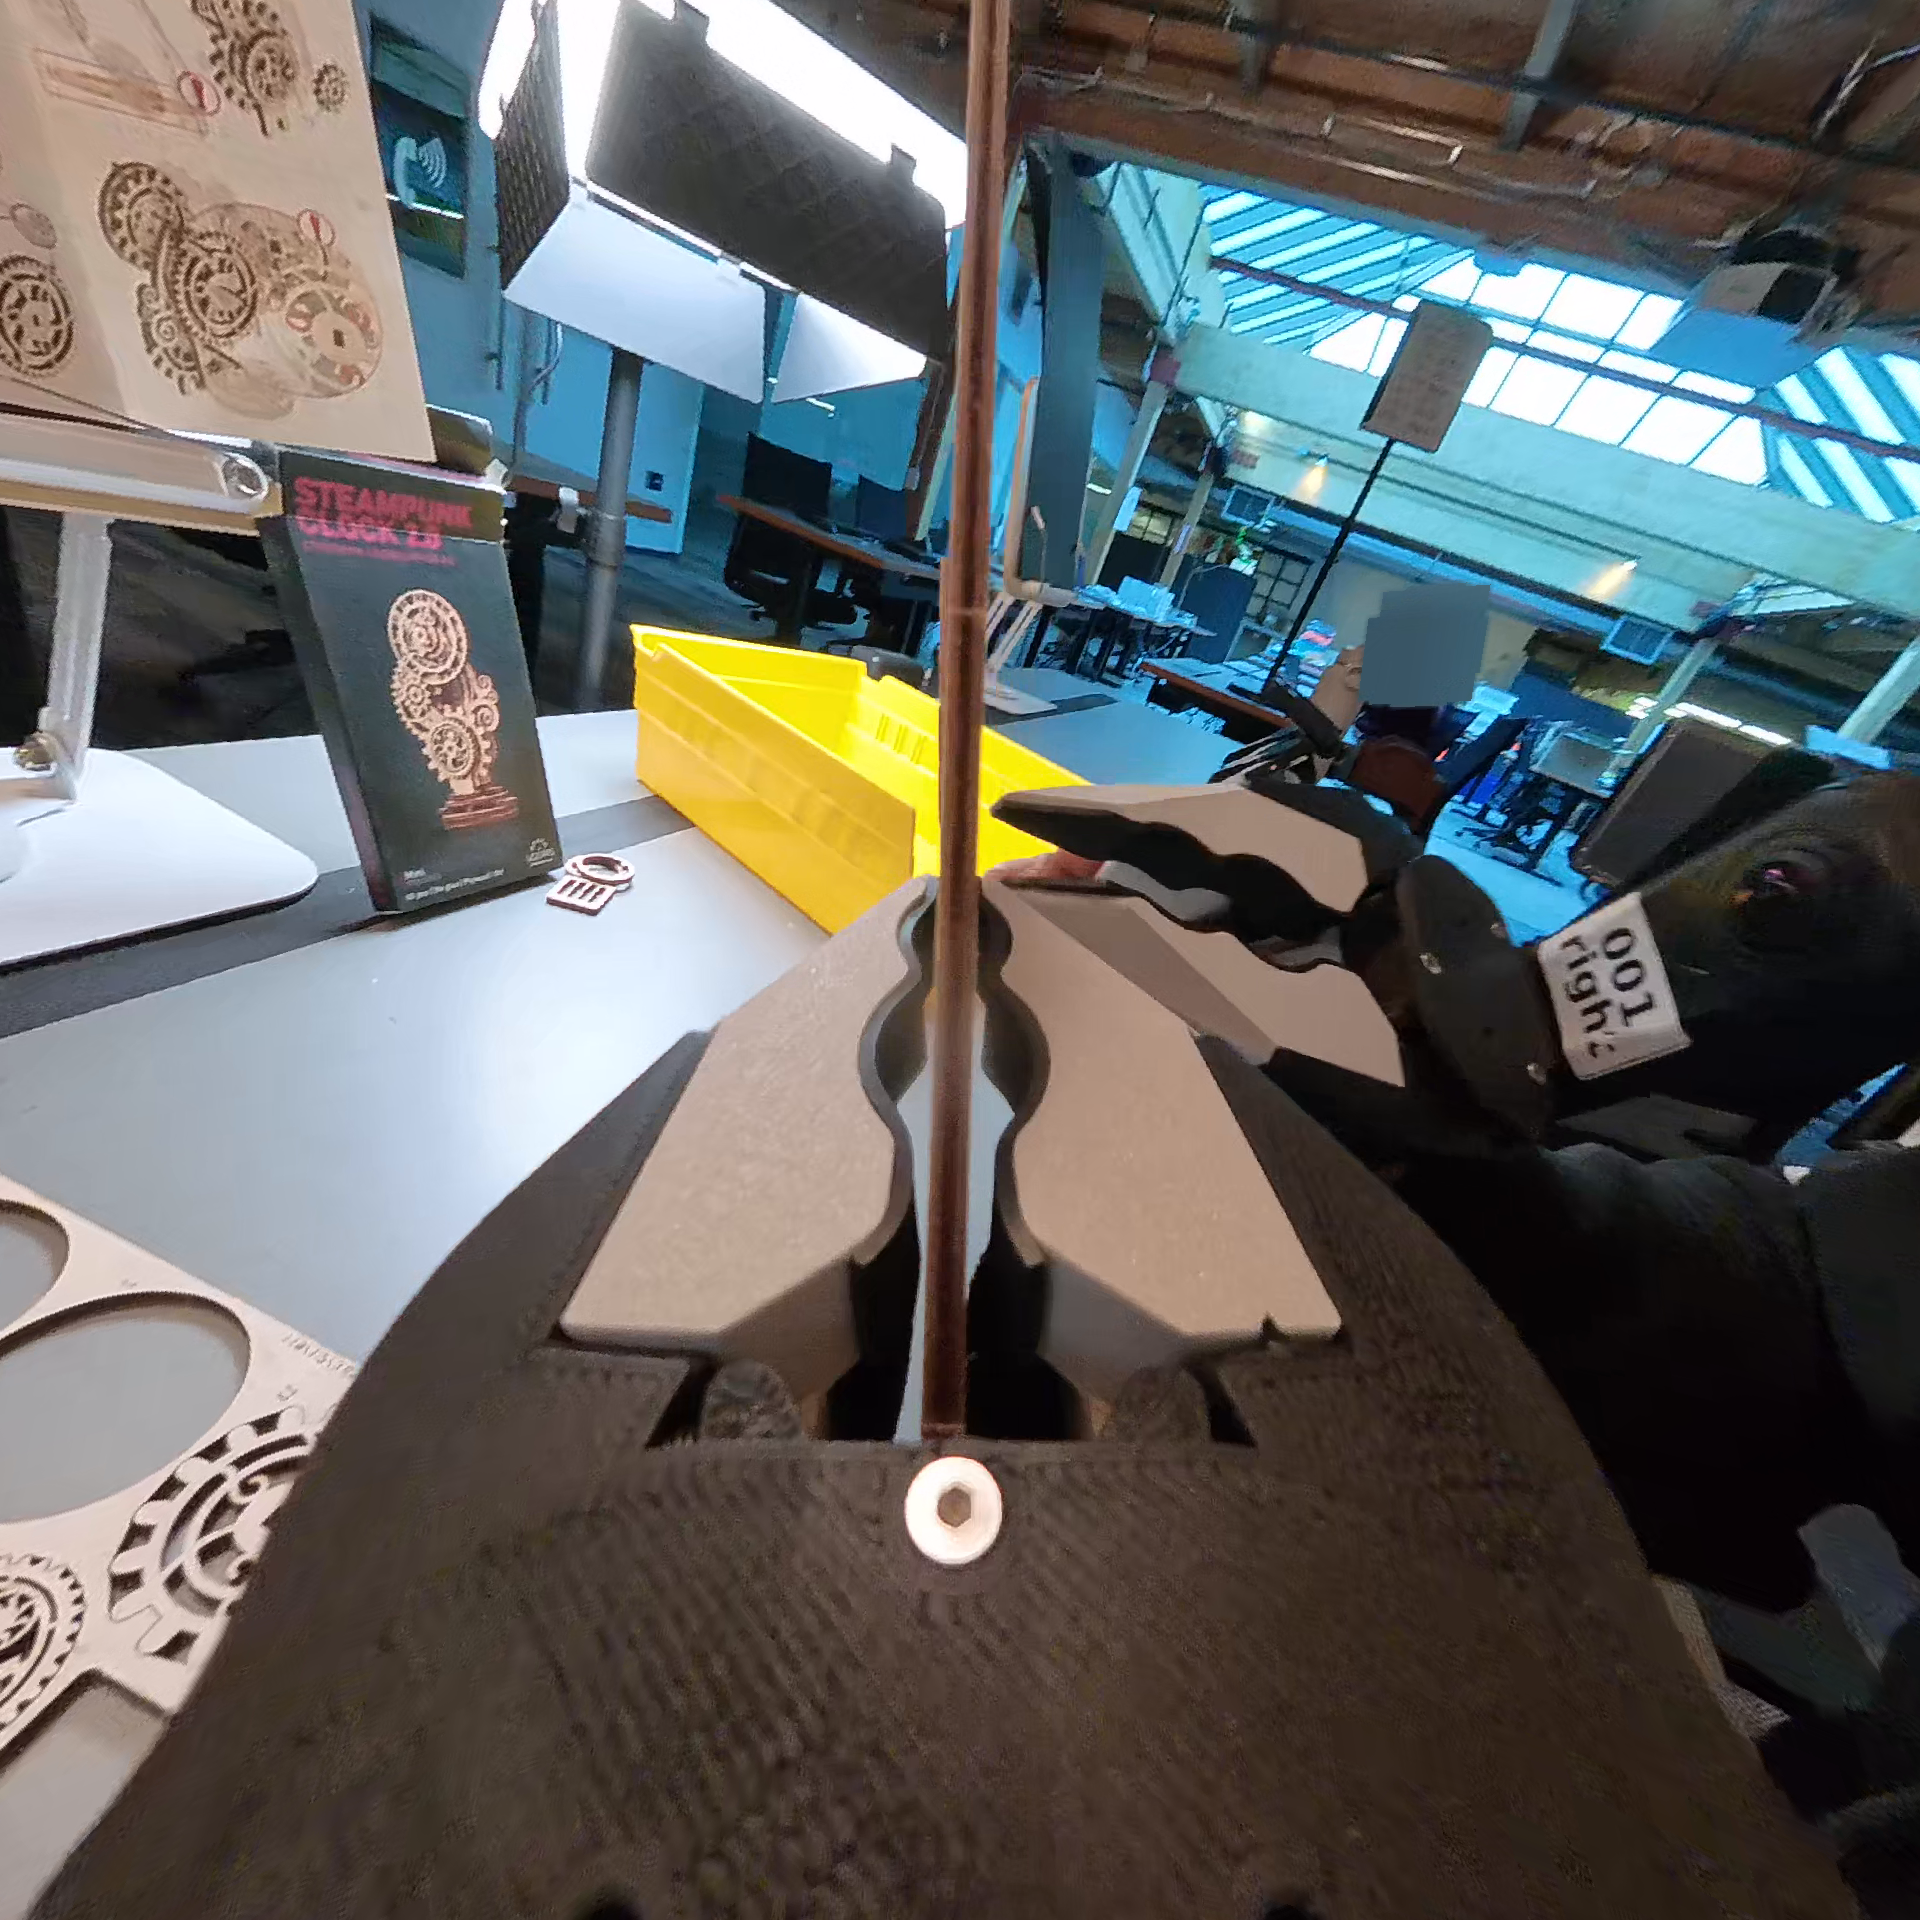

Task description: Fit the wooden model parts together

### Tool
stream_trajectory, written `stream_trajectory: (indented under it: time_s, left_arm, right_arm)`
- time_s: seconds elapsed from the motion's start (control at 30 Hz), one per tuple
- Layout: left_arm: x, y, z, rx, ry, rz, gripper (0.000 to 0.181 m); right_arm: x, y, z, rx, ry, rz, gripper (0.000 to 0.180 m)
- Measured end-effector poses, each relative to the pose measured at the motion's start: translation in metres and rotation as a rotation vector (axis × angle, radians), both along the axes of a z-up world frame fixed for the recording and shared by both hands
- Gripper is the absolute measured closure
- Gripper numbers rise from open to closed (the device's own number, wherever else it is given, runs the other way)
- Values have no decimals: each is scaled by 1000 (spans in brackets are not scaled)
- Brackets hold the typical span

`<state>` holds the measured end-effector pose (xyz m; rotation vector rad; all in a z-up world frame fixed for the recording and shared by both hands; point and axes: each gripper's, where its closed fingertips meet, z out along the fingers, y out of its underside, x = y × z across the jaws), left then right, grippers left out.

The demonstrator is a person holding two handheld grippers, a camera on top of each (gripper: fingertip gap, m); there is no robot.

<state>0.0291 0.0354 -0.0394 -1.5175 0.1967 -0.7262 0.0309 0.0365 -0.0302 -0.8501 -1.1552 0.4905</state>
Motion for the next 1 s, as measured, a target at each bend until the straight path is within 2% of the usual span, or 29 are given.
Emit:
stream_trajectory:
  time_s: [0.17,0.47,0.7,0.73,0.83,0.9,1.0]
  left_arm:
    - [-1,1,0,10,59,20,179]
    - [0,1,-2,24,145,36,179]
    - [-3,2,-5,17,165,60,179]
    - [-4,2,-2,25,153,58,179]
    - [-5,3,-1,30,178,74,179]
    - [-10,4,-2,17,158,80,180]
    - [-13,6,-3,13,164,85,180]
  right_arm:
    - [-5,-7,-10,13,-87,53,153]
    - [-7,-9,-16,36,-135,82,147]
    - [-4,-8,-18,0,-139,94,159]
    - [-6,-15,-22,8,-165,130,180]
    - [-10,-18,-23,97,-153,76,175]
    - [-4,-19,-6,25,-98,134,175]
    - [2,-8,2,4,-74,87,169]
